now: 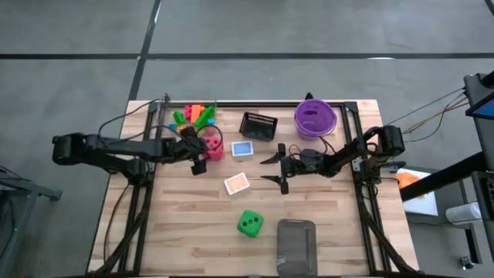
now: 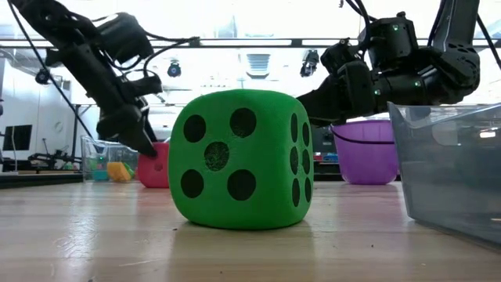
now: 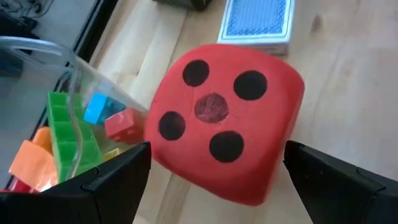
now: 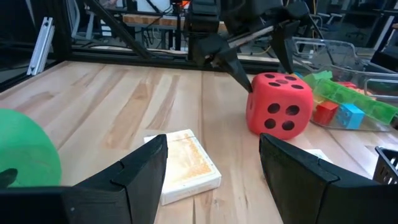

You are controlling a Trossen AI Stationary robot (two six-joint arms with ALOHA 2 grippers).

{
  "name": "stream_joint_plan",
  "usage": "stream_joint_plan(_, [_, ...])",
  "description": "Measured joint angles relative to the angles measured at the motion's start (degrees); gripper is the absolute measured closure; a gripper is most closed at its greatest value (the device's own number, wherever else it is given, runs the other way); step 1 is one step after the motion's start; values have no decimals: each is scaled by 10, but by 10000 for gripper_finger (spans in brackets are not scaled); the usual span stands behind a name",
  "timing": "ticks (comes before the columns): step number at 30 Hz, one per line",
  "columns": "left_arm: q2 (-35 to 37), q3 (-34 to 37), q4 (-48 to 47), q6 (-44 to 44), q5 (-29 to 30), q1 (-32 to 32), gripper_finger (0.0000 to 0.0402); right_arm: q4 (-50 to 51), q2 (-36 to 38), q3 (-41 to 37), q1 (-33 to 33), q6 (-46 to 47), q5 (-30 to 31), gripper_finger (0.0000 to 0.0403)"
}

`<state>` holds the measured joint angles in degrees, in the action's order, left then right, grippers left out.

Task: Pick & Place Toys
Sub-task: Put the red dice into the black bin

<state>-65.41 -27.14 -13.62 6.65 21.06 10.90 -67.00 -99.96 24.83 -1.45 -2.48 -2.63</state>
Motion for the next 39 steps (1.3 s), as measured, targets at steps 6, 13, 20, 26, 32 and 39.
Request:
stream_joint_plan(6, [-53, -2, 33, -5, 21, -6, 46, 1, 0, 0, 0, 2, 0, 151])
stream_joint_plan(13, [-79, -3, 47, -28, 45, -38, 148, 2, 0, 0, 0, 2, 0, 151])
stream_joint_plan(20, [-74, -2, 47, -61, 34, -100, 203, 9, 0, 0, 0, 8, 2, 151])
stream_joint_plan(26, [-76, -17, 37, -88, 42, -160, 209, 57, 0, 22, 3, 12, 3, 151])
stream_joint_plan(32, [-78, -58, 34, -95, 52, -208, 212, 142, 0, 73, 13, 8, 12, 151])
stream_joint_plan(39, [-77, -98, 35, -84, 75, -234, 214, 247, 0, 140, 14, 18, 20, 151])
